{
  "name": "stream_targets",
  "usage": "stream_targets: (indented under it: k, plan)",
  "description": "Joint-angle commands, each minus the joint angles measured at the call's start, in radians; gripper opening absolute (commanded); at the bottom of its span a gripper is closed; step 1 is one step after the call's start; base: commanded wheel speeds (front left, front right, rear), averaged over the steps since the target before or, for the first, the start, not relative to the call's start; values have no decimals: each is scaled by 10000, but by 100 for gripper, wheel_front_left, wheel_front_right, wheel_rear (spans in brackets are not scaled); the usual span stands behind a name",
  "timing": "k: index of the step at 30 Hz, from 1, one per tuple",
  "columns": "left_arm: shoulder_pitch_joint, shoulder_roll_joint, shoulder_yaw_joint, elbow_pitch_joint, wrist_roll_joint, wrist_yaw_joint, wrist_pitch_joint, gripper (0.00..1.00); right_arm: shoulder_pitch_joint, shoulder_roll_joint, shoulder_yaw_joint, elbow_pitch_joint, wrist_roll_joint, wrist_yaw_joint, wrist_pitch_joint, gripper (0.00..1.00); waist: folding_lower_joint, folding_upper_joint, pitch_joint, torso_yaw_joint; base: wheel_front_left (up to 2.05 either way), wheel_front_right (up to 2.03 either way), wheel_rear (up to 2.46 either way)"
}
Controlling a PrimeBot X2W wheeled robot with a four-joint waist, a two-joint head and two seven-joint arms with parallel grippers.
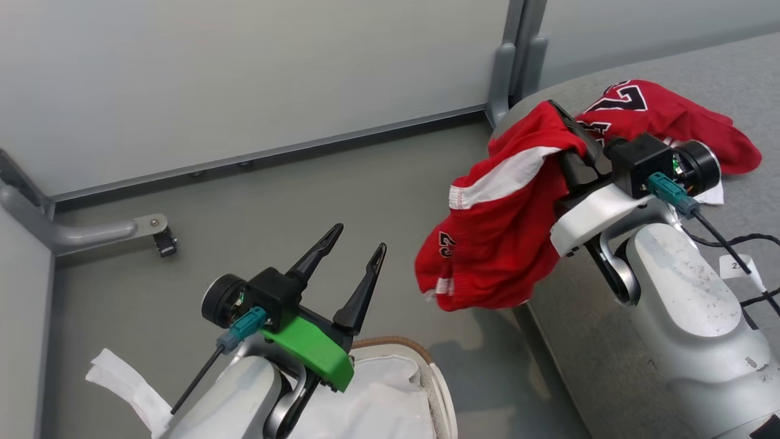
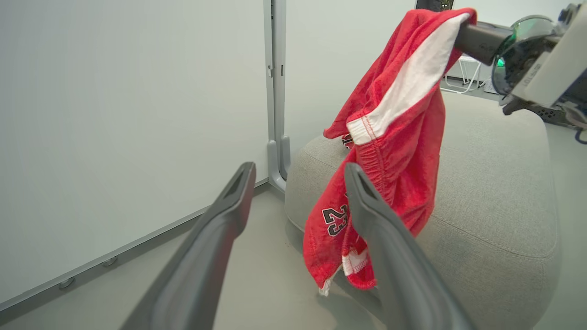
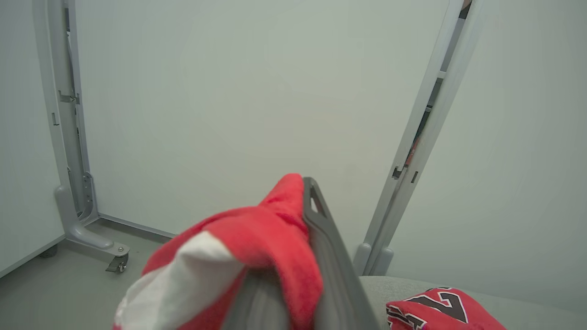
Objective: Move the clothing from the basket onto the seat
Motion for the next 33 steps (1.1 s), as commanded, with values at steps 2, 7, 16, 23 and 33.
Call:
stream_targets:
  k: [2, 7, 16, 23, 33]
  plan:
    - [178, -58, 130, -61, 245, -76, -33, 100, 28, -5, -123, -159, -132, -14, -20, 0, 0, 0, 404, -654, 0, 0, 0]
    - [145, -206, 204, -161, 601, -162, -21, 100, -41, -79, -311, -359, -224, -14, -20, 0, 0, 0, 883, -1563, 0, 0, 0]
    - [-270, -313, 132, -103, 945, -277, -22, 100, 287, -174, -904, -646, -302, -14, -19, 0, 0, 0, 1772, -3217, 0, 0, 0]
    - [-496, -280, -106, 44, 1104, -328, -22, 100, 525, -91, -1301, -660, -383, -14, -19, 0, 0, 0, 2203, -3685, 0, 0, 0]
    - [-774, -236, -294, 40, 1189, -328, -22, 100, -379, -429, -1268, -120, -187, -14, -21, 0, 0, 0, 2724, -3003, 0, 0, 0]
